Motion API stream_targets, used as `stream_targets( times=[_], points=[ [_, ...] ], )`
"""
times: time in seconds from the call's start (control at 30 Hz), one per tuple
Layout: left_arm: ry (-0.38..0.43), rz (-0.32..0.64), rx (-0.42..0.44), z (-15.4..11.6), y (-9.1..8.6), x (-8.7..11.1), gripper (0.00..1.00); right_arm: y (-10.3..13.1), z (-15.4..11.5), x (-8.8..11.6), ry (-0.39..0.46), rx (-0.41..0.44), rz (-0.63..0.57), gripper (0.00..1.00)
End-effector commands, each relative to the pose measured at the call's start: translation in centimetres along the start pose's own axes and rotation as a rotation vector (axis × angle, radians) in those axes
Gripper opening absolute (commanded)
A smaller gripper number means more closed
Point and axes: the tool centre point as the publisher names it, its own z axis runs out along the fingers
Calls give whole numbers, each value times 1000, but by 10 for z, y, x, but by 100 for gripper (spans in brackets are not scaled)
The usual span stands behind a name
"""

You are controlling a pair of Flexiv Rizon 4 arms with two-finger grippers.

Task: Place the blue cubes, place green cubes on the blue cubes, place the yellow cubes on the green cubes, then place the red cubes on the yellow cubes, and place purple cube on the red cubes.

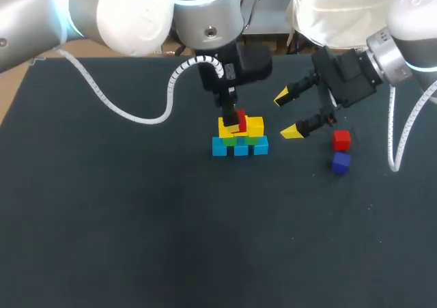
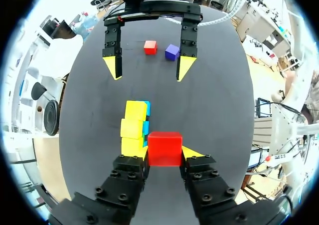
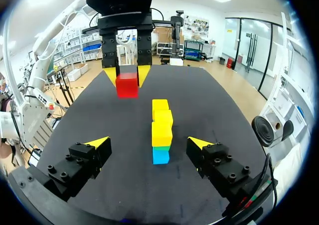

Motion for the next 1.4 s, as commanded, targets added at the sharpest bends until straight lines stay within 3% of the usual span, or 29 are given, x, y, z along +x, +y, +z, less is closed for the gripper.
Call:
stream_targets(
  times=[0.03,1.4],
  points=[
    [12,4,16,3,7,-5,0,1,0,0,-2,1,-1,100],
    [75,-27,-28,16,21,-1,0,1,0,0,-2,1,-1,100]
  ],
)
